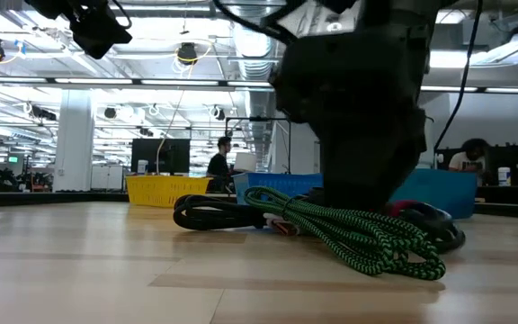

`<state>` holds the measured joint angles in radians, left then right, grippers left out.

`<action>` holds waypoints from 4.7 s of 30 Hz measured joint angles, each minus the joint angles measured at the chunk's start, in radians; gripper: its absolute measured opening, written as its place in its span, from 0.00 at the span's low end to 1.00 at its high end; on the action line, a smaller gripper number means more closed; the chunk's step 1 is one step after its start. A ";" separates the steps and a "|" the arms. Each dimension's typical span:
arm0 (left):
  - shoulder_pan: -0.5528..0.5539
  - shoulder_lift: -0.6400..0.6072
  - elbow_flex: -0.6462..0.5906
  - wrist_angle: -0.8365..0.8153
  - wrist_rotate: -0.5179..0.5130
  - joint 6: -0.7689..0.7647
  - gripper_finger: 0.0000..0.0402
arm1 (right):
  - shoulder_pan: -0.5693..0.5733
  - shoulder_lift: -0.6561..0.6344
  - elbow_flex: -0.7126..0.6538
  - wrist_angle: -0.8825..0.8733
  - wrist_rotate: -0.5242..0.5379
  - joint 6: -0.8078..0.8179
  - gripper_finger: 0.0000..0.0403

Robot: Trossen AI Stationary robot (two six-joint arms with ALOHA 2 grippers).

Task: Pick and place items into bin
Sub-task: Put the black charger adapter into the yellow bin

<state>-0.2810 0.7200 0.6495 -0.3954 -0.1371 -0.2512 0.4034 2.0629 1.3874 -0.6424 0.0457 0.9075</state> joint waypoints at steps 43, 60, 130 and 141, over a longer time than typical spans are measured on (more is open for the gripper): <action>0.000 0.000 0.000 0.049 -0.043 0.004 0.61 | -0.015 -0.071 0.005 -0.086 0.010 -0.013 0.35; 0.000 0.285 0.000 0.239 0.015 0.110 0.61 | -0.047 -0.090 0.122 -0.110 0.032 -0.149 0.36; 0.063 0.839 0.073 0.840 0.291 0.132 0.61 | -0.053 -0.089 0.293 -0.158 0.041 -0.290 0.36; 0.062 0.818 0.074 0.813 0.298 0.140 0.61 | -0.053 -0.089 0.292 -0.165 0.041 -0.290 0.35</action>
<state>-0.2188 1.5379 0.7238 0.4171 0.1608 -0.1112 0.3508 1.9743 1.6798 -0.8074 0.0872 0.6171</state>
